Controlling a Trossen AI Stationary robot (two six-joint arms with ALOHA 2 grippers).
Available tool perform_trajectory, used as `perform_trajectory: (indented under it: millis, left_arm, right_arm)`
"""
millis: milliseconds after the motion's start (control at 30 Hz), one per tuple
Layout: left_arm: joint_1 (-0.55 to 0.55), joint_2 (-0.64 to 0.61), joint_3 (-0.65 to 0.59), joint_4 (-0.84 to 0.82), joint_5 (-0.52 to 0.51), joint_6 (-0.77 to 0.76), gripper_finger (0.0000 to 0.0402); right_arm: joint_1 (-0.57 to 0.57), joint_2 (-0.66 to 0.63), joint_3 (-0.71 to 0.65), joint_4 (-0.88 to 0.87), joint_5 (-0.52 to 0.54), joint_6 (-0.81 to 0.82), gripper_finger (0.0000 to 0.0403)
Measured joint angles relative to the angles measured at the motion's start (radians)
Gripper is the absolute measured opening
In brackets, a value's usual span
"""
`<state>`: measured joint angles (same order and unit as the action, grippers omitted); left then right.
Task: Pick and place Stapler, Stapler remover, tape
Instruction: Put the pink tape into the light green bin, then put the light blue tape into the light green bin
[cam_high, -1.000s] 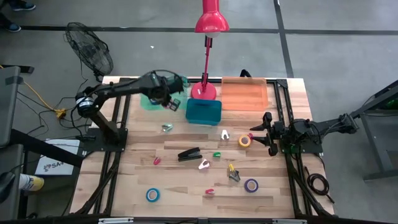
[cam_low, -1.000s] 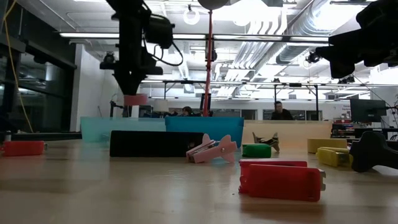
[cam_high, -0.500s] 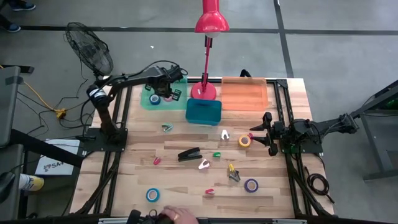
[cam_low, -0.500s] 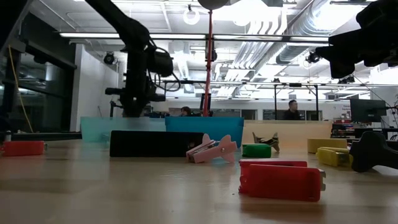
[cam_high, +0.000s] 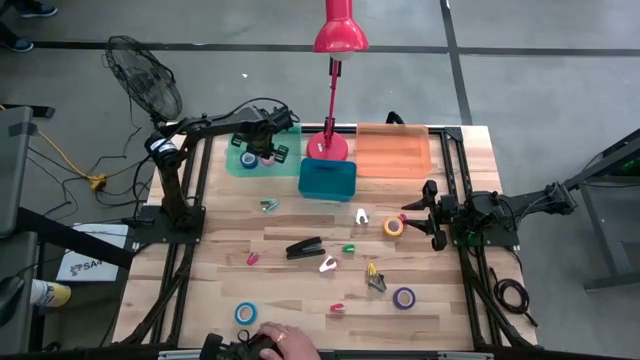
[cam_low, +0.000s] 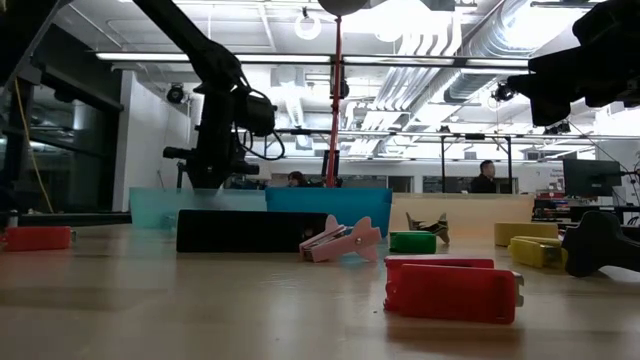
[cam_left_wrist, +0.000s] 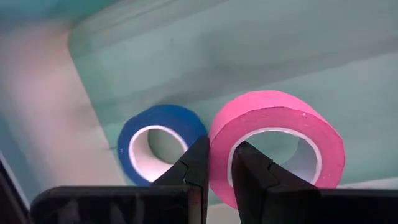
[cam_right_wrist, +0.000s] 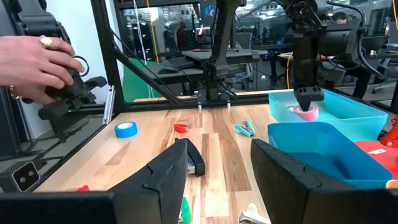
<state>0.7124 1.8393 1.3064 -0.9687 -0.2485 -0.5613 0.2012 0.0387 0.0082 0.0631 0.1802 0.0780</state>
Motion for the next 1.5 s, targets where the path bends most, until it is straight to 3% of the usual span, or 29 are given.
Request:
perform_trajectory:
  millis: [567, 1033, 1233, 1500]
  left_arm:
    - [0.002, 0.034, 0.000, -0.009, 0.034, 0.013, 0.0045]
    - [0.001, 0.037, 0.000, -0.029, -0.021, 0.027, 0.0143]
    - [-0.018, -0.049, -0.001, -0.048, -0.021, 0.042, 0.0158]
    - [-0.120, -0.215, -0.001, -0.230, -0.027, 0.034, 0.0158]
  right_arm:
    - [0.000, 0.000, 0.000, 0.000, 0.000, 0.000, 0.0169]
    - [0.000, 0.000, 0.000, 0.000, 0.000, 0.000, 0.0169]
    - [0.000, 0.000, 0.000, 0.000, 0.000, 0.000, 0.0169]
    - [0.000, 0.000, 0.000, 0.000, 0.000, 0.000, 0.0169]
